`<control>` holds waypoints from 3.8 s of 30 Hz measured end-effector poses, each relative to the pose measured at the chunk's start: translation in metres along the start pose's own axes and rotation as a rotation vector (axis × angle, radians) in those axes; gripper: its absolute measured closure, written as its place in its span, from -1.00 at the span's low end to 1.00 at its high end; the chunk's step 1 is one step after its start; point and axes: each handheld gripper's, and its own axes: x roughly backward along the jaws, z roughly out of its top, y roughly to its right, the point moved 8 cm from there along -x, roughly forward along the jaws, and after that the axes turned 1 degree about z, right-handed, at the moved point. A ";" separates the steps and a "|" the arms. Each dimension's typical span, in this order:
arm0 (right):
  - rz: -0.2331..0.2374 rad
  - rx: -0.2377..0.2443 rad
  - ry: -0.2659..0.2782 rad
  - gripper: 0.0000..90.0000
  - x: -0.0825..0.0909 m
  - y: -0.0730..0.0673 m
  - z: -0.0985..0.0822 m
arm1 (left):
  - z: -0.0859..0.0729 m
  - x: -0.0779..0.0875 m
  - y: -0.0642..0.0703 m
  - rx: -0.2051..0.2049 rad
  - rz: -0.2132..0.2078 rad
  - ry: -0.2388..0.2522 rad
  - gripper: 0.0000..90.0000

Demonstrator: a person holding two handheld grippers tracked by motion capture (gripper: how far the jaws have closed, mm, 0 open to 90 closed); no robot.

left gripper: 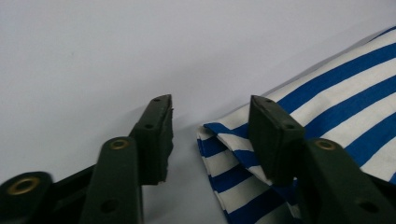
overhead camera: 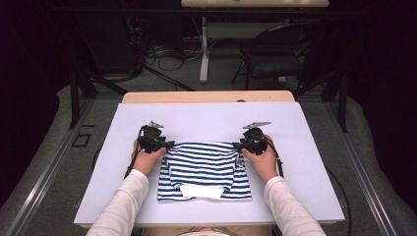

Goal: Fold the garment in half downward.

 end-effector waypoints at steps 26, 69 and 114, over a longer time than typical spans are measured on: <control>0.019 0.022 0.062 0.92 0.009 -0.009 0.002 | 0.003 0.009 0.001 0.035 -0.011 0.090 0.93; -0.030 0.001 0.097 0.93 0.008 0.011 0.054 | 0.047 0.004 -0.015 0.092 0.051 0.187 0.94; -0.122 -0.082 0.083 0.93 -0.026 0.036 0.072 | 0.066 -0.025 -0.032 0.176 0.096 0.181 0.94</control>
